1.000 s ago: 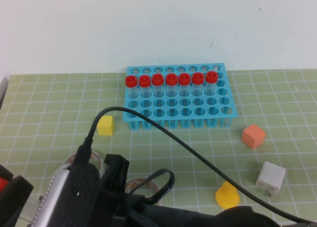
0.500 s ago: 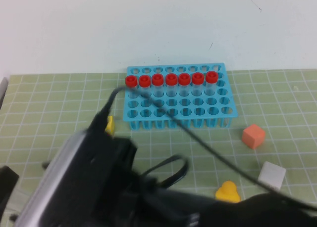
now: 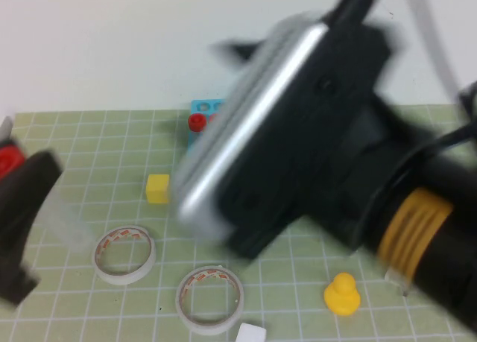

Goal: Place the test tubes

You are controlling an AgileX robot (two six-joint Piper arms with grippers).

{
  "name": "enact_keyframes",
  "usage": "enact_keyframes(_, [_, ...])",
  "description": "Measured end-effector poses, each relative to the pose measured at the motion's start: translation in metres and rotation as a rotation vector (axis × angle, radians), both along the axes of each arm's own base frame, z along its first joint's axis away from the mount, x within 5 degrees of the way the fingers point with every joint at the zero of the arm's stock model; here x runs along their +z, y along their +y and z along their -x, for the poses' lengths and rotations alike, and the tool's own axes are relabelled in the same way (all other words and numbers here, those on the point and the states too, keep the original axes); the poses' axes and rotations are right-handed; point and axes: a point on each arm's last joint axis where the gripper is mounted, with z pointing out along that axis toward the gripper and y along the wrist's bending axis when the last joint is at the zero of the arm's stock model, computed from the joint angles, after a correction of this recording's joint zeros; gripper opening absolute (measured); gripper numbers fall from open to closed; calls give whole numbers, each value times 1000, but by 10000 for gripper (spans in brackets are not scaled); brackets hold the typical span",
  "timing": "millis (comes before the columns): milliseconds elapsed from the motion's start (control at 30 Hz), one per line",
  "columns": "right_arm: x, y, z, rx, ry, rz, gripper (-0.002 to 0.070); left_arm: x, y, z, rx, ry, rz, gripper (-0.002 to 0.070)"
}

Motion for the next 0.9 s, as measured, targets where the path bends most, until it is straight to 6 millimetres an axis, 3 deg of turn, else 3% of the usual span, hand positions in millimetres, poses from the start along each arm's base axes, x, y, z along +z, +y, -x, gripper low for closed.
enact_keyframes(100, [-7, -27, -12, -292, -5, 211, 428, 8, -5, -23, -13, 20, -59, 253])
enact_keyframes(200, [-20, -50, -14, -502, 106, 422, 257, 16, -9, -48, -24, 52, -75, 253])
enact_keyframes(267, [-27, -58, -10, -525, 194, 503, 116, 20, -13, -68, -32, 82, -61, 253])
enact_keyframes(367, [-30, -62, -2, -442, 302, 499, 34, 24, -18, -99, -43, 119, -33, 253])
enact_keyframes(467, [-26, -64, 8, -323, 390, 432, 9, 20, -27, -131, -93, 111, -122, 253])
enact_keyframes(633, [-24, -76, 23, -207, 488, 390, 0, -4, -46, -181, -263, 36, -348, 253])
enact_keyframes(900, [-54, -111, 45, -159, 584, 249, -1, -39, -56, -235, -319, 32, -475, 253])
